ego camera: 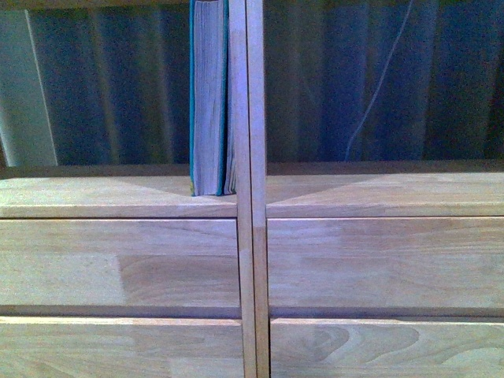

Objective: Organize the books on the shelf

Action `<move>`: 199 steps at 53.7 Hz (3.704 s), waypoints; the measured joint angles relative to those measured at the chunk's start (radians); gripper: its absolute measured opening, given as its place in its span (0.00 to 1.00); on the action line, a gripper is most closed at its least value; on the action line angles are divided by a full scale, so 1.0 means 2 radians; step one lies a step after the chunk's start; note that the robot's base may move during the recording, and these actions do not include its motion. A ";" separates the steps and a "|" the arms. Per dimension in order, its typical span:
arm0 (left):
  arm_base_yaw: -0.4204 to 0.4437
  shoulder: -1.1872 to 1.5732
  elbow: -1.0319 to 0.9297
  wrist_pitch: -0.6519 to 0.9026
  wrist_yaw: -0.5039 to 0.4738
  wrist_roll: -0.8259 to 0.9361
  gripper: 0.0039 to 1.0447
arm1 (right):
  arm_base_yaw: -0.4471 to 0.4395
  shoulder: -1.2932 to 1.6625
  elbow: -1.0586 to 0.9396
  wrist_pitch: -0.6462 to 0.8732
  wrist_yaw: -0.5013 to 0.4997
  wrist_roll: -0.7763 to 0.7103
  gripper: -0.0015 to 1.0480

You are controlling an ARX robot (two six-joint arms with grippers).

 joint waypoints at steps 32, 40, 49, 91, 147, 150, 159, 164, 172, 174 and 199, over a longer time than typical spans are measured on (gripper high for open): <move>-0.077 0.271 0.073 0.154 -0.111 0.060 0.06 | 0.000 0.000 0.000 0.000 0.000 0.000 0.93; -0.115 0.342 0.148 0.130 -0.146 0.092 0.06 | 0.000 0.000 0.000 0.000 0.001 0.000 0.93; -0.154 0.402 0.222 0.107 -0.169 0.104 0.06 | 0.000 0.000 0.000 0.000 0.001 -0.001 0.93; -0.275 0.600 0.455 0.045 -0.245 0.170 0.06 | 0.000 0.000 0.000 0.000 0.001 -0.001 0.93; -0.349 0.677 0.548 0.012 -0.282 0.211 0.42 | 0.000 0.000 0.000 0.000 0.001 -0.001 0.93; -0.348 0.677 0.544 0.012 -0.282 0.211 0.49 | 0.000 0.000 0.000 0.000 0.001 -0.001 0.93; -0.348 0.670 0.524 0.015 -0.281 0.213 0.74 | 0.000 0.000 0.000 0.000 0.001 -0.001 0.93; -0.346 0.661 0.507 0.020 -0.281 0.214 0.91 | 0.000 0.000 0.000 0.000 0.001 -0.001 0.93; -0.346 0.644 0.480 0.027 -0.278 0.216 0.93 | 0.000 0.000 0.000 0.000 0.001 -0.001 0.93; -0.346 0.639 0.472 0.028 -0.278 0.217 0.93 | 0.000 0.000 0.000 0.000 0.001 -0.001 0.93; -0.366 0.567 0.363 0.052 -0.268 0.213 0.93 | 0.000 0.000 0.000 0.000 0.001 -0.001 0.93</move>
